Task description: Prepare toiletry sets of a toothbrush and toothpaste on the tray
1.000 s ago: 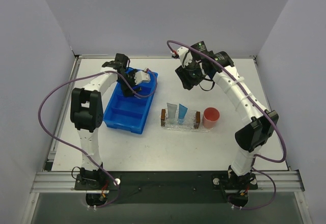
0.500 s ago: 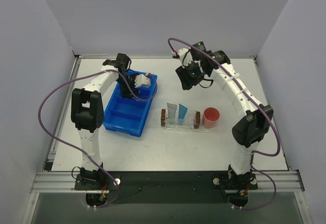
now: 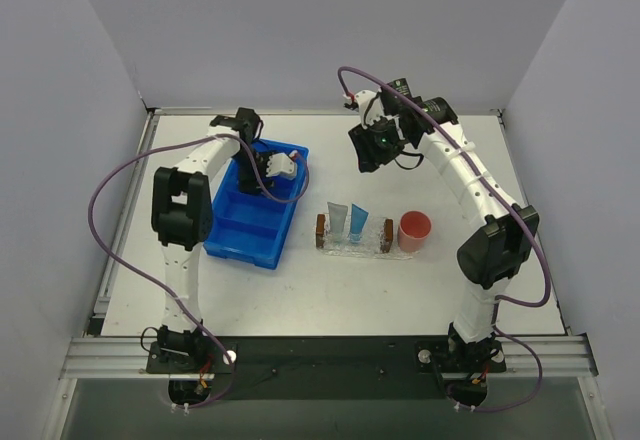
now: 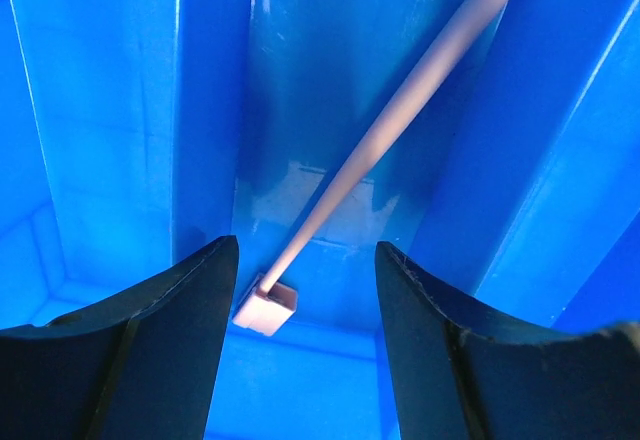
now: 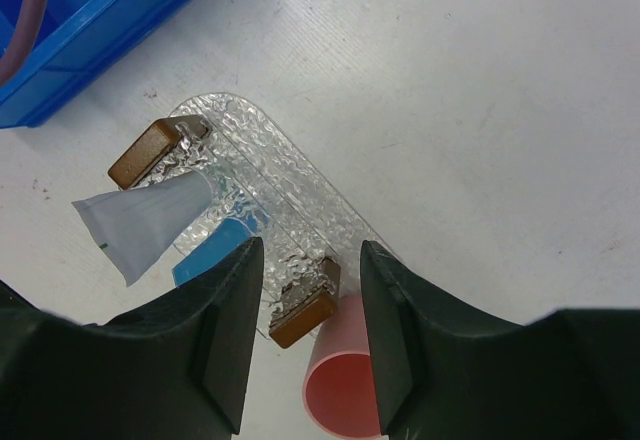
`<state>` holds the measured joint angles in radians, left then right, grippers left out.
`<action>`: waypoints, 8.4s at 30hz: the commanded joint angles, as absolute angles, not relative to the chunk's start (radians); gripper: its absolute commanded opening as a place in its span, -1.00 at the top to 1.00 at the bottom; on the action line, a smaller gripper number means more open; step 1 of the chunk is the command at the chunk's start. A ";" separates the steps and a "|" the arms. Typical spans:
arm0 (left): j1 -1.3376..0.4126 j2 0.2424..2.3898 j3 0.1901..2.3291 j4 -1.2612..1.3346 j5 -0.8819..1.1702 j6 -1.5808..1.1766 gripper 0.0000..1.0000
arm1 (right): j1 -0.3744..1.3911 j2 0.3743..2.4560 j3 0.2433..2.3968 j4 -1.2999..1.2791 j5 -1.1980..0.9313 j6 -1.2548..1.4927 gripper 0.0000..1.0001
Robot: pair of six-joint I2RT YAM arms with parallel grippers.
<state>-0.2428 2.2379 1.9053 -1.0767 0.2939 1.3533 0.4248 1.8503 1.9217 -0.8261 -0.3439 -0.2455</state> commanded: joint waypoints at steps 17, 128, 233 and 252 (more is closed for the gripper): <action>-0.272 2.309 1.879 -1.088 0.258 1.534 -0.37 | 0.420 1.836 1.890 -0.825 -0.351 -0.235 0.23; -0.281 1.899 1.778 -0.969 0.262 1.407 1.00 | 0.495 1.795 1.879 -0.816 -0.313 -0.273 0.30; -0.253 1.740 1.954 -0.189 0.976 -0.351 -0.14 | 0.364 1.853 2.218 -0.236 -0.703 0.397 1.00; -0.221 1.790 1.824 0.313 0.894 -0.926 -0.14 | 0.370 1.861 2.316 -0.054 -0.489 0.411 1.00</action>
<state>-0.2272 1.7844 1.8179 0.1894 0.9237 -0.8337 0.3664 1.8767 2.2822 -0.1608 -0.5301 0.4042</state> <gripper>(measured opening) 0.569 0.119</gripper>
